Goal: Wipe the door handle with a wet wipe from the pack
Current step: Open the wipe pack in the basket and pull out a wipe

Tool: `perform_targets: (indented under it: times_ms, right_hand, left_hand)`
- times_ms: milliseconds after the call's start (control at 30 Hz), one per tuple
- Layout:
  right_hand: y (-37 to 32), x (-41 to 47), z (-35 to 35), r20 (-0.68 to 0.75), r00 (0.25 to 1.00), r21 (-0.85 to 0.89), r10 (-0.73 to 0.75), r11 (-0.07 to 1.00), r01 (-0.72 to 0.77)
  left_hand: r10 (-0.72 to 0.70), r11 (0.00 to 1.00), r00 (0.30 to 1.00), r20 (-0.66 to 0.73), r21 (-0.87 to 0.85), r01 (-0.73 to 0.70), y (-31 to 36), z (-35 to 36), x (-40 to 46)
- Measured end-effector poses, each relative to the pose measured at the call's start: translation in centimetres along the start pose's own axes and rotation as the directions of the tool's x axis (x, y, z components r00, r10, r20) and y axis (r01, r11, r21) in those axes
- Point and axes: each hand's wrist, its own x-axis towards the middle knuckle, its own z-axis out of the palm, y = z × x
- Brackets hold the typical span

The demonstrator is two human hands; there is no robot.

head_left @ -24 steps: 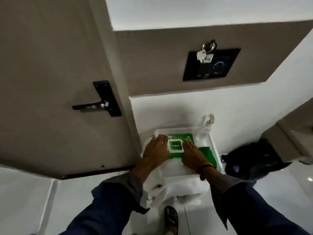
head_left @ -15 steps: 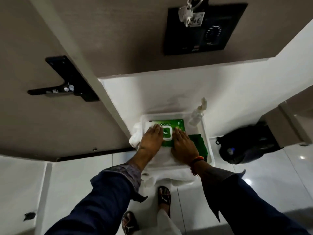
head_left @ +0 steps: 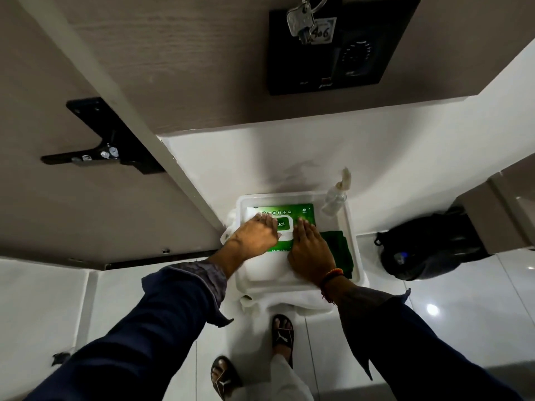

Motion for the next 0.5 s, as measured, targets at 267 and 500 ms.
perform_targets:
  times_ms: [267,500]
  right_hand:
    - [0.1,0.3,-1.7,-0.167,0.983,0.153,0.077,0.987,-0.052]
    - [-0.6,1.8,-2.3,-0.290,0.952,0.142,0.102,0.988,-0.062]
  left_hand:
    - [-0.250,0.862,0.960,-0.126,-0.480,0.162,-3.6,-3.2,-0.3]
    - [-0.315,0.828,0.945,-0.082,-0.512,0.231,-3.8,-3.4,-0.2]
